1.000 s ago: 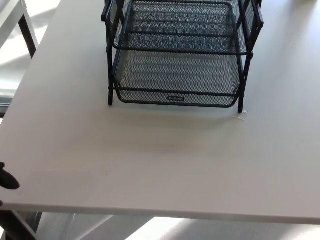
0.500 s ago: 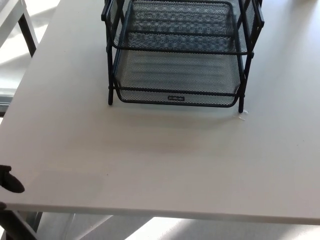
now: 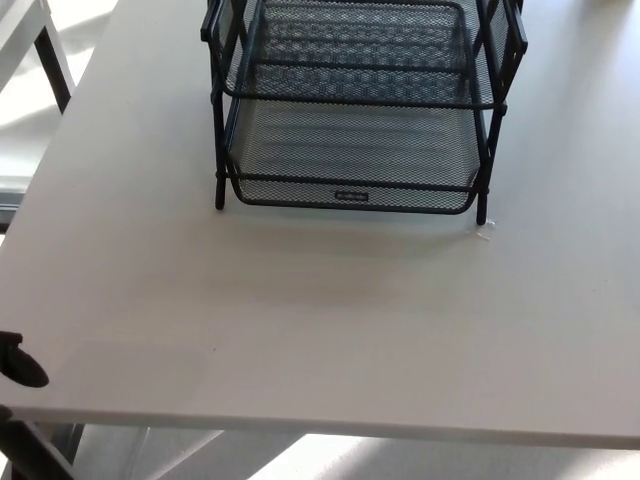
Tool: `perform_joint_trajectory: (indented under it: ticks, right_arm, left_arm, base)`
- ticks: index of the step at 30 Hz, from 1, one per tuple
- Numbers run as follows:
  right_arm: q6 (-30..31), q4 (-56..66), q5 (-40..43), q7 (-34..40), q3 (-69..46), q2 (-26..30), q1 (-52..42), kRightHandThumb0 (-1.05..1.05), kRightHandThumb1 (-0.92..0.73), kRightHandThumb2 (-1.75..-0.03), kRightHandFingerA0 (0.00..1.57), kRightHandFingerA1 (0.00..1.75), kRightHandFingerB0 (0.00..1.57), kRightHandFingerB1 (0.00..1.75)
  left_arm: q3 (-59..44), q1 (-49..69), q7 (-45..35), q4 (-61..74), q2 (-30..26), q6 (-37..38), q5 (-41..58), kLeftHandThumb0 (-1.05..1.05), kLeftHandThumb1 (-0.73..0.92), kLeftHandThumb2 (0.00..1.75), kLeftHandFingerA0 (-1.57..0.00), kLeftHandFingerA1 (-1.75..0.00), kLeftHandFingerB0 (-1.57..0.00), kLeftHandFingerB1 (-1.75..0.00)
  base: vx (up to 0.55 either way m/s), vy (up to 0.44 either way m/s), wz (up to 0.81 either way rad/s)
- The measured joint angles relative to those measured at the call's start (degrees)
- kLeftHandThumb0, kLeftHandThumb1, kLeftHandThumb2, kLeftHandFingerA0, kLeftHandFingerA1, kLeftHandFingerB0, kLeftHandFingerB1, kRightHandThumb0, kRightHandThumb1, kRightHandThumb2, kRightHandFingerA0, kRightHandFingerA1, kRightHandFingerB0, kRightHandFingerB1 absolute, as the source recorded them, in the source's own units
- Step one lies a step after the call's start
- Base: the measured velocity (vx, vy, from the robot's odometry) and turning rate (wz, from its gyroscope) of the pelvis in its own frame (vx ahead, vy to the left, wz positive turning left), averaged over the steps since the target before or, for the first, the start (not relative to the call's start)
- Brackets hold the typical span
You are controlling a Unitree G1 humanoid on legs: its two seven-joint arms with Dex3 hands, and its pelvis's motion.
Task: The robot uses its right hand to grab the drawer kept on the middle of the desk and pull it out towards the robot
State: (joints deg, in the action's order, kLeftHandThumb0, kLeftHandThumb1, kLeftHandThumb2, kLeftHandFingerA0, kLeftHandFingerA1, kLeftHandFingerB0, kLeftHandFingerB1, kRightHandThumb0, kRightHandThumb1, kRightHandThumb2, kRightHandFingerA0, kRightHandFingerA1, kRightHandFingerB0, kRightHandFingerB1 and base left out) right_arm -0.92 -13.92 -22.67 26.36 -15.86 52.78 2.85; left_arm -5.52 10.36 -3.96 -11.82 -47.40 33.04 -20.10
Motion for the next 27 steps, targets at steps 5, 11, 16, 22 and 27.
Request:
perform_joint_trajectory:
  ticks: [5,11,16,22,27]
  right_arm:
    - [2.1,10.3,-1.8,-3.0,3.0,0.0,5.7,-0.56,-0.6,-0.58,0.47,0.46,0.31,0.32]
    - [3.9,18.2,-3.4,-7.8,9.3,-1.2,14.2,-0.59,-0.59,-0.58,0.39,0.42,0.26,0.32]
    - [4.5,21.9,-5.4,-11.7,17.7,-5.9,22.3,-0.61,-0.58,-0.58,0.38,0.43,0.29,0.32]
    - [4.9,22.8,-9.3,-15.5,25.5,-12.5,29.6,-0.68,-0.48,-0.83,0.27,0.54,0.18,0.44]
    - [4.4,21.5,-12.0,-17.5,30.1,-17.3,34.6,-0.65,-0.6,-0.59,0.32,0.49,0.2,0.36]
  left_arm:
    - [0.0,0.2,0.0,0.0,0.0,0.0,0.0,-0.25,0.58,0.57,-0.74,-0.78,-0.78,-0.59]
    - [0.0,0.3,0.0,0.0,0.0,0.0,0.0,-0.25,0.59,0.57,-0.74,-0.78,-0.78,-0.57]
    - [0.0,0.4,0.0,-0.2,0.0,0.2,0.0,-0.26,0.59,0.57,-0.75,-0.78,-0.78,-0.59]
    - [-0.1,0.5,0.0,-0.4,0.0,0.8,-0.1,-0.24,0.58,0.57,-0.75,-0.78,-0.8,-0.59]
    - [-0.1,0.2,0.0,-0.6,0.0,1.3,-0.3,-0.26,0.59,0.57,-0.74,-0.8,-0.79,-0.59]
  base:
    - [0.0,0.0,0.0]
    - [0.0,0.0,0.0]
    - [0.0,0.0,0.0]
    - [0.0,0.0,0.0]
    - [0.0,0.0,0.0]
